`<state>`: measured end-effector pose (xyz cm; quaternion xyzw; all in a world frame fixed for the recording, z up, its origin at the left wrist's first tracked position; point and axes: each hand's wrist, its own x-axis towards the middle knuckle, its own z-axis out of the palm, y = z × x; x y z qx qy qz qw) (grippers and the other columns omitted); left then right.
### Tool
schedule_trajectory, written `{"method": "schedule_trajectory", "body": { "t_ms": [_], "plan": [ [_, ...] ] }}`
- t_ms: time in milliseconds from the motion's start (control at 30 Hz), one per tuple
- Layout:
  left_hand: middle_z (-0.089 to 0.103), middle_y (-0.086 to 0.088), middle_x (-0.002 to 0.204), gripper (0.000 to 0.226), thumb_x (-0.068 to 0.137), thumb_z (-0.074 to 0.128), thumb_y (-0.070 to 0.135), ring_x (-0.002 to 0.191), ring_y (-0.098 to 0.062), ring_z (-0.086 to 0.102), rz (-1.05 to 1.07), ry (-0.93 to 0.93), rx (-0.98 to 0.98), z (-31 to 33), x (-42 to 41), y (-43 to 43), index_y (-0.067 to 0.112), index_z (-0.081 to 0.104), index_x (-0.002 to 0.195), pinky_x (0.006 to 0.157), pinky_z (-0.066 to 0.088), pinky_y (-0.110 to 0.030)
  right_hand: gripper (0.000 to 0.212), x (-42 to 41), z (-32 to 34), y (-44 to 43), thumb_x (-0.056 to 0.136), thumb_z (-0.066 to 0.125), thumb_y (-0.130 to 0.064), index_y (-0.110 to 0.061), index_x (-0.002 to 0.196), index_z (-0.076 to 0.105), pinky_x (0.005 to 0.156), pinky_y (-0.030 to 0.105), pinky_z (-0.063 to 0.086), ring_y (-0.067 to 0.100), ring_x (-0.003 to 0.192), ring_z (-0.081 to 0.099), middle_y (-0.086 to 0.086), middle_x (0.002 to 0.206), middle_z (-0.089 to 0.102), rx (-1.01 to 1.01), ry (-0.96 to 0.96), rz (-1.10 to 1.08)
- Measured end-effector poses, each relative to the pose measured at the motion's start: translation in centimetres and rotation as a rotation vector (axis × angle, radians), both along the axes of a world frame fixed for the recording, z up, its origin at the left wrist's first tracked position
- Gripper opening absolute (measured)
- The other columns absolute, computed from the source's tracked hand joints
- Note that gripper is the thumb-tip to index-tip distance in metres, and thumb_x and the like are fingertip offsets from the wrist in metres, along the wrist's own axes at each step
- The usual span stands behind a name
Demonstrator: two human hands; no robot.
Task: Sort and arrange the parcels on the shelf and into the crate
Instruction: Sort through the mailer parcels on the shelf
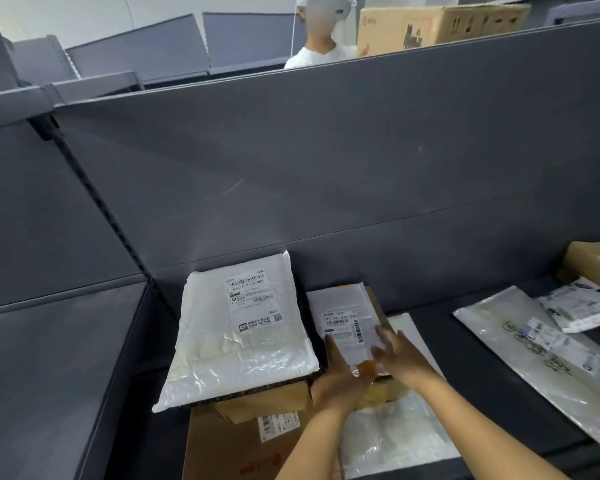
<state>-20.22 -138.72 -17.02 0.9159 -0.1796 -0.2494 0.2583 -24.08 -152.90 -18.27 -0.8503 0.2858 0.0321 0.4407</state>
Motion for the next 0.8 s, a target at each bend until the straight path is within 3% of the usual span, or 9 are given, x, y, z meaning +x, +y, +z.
{"method": "schedule_trajectory", "body": {
  "t_ms": [67, 133, 267, 333, 400, 467, 600, 700, 800],
  "plan": [
    [0.016, -0.008, 0.16, 0.088, 0.093, 0.036, 0.06, 0.135, -0.028, 0.042, 0.009, -0.029, 0.079, -0.4, -0.1, -0.1, 0.019, -0.016, 0.151, 0.102, 0.039, -0.035, 0.049, 0.1, -0.5, 0.1, 0.093, 0.051, -0.033, -0.027, 0.141, 0.039, 0.103, 0.032, 0.034, 0.019, 0.137, 0.035, -0.004, 0.14, 0.045, 0.031, -0.011, 0.015],
    [0.012, -0.009, 0.161, 0.086, 0.094, 0.034, 0.058, 0.134, -0.028, 0.043, -0.001, -0.063, 0.136, -1.1, -0.2, -0.3, 0.018, -0.016, 0.151, 0.1, 0.041, -0.035, 0.048, 0.2, -0.9, 0.2, 0.092, 0.053, -0.033, -0.026, 0.138, 0.041, 0.099, 0.03, 0.039, 0.018, 0.124, 0.049, -0.002, 0.141, 0.044, 0.043, -0.001, 0.055],
    [0.003, -0.008, 0.162, 0.086, 0.092, 0.035, 0.057, 0.139, -0.027, 0.034, 0.055, -0.096, 0.162, -2.0, -0.1, -1.0, 0.019, -0.013, 0.152, 0.103, 0.038, -0.034, 0.053, 0.0, -1.9, -0.3, 0.095, 0.051, -0.033, -0.022, 0.144, 0.035, 0.11, 0.038, 0.036, 0.023, 0.132, 0.043, -0.001, 0.153, 0.031, -0.025, 0.019, 0.197],
    [-0.011, -0.007, 0.162, 0.086, 0.091, 0.038, 0.056, 0.147, -0.026, 0.016, 0.09, -0.184, 0.161, -2.1, -0.3, -1.8, 0.021, -0.012, 0.152, 0.11, 0.028, -0.034, 0.056, -0.3, -2.0, -0.9, 0.096, 0.049, -0.035, -0.023, 0.147, 0.03, 0.114, 0.04, 0.029, 0.022, 0.14, 0.032, -0.001, 0.156, 0.027, -0.07, 0.015, 0.205],
    [-0.023, -0.006, 0.159, 0.085, 0.091, 0.037, 0.057, 0.149, -0.026, -0.009, 0.088, -0.293, 0.145, -1.8, -0.9, -3.3, 0.022, -0.01, 0.152, 0.118, 0.005, -0.036, 0.057, -0.9, -1.7, -1.9, 0.097, 0.044, -0.038, -0.03, 0.149, 0.022, 0.118, 0.044, 0.017, 0.021, 0.147, 0.013, -0.004, 0.158, 0.022, -0.188, -0.004, 0.228],
    [-0.023, -0.006, 0.159, 0.082, 0.092, 0.033, 0.06, 0.147, -0.027, -0.018, 0.054, -0.36, 0.135, -1.3, -1.4, -5.4, 0.023, -0.008, 0.153, 0.115, -0.015, -0.036, 0.058, -1.6, -1.0, -3.7, 0.098, 0.039, -0.037, -0.036, 0.15, 0.014, 0.118, 0.045, 0.006, 0.019, 0.148, 0.002, -0.009, 0.158, 0.019, -0.297, -0.03, 0.246],
    [-0.008, -0.007, 0.161, 0.079, 0.091, 0.039, 0.055, 0.148, -0.031, -0.001, -0.02, -0.455, 0.125, 0.0, -2.4, -11.2, 0.024, 0.001, 0.153, 0.119, 0.005, -0.043, 0.064, -5.0, 0.2, -10.1, 0.097, 0.034, -0.049, -0.029, 0.152, 0.008, 0.118, 0.041, 0.003, 0.016, 0.148, -0.002, -0.009, 0.16, 0.007, -0.401, 0.045, 0.127],
    [-0.001, -0.009, 0.161, 0.075, 0.09, 0.041, 0.054, 0.147, -0.031, 0.006, -0.117, -0.481, 0.122, 1.0, -4.3, -16.0, 0.022, 0.014, 0.152, 0.118, 0.012, -0.042, 0.068, -10.6, 0.8, -16.2, 0.093, 0.043, -0.051, -0.026, 0.151, 0.016, 0.116, 0.041, 0.02, 0.019, 0.146, 0.017, -0.002, 0.157, 0.023, -0.411, 0.049, -0.096],
    [-0.004, -0.009, 0.16, 0.076, 0.091, 0.04, 0.052, 0.146, -0.03, 0.004, -0.218, -0.455, 0.102, 1.3, -6.6, -21.4, 0.02, 0.012, 0.153, 0.119, 0.011, -0.042, 0.071, -17.7, 1.4, -22.3, 0.088, 0.057, -0.044, -0.013, 0.147, 0.03, 0.105, 0.04, 0.037, 0.027, 0.132, 0.041, 0.012, 0.145, 0.043, -0.324, 0.017, -0.365]
  ]
}}
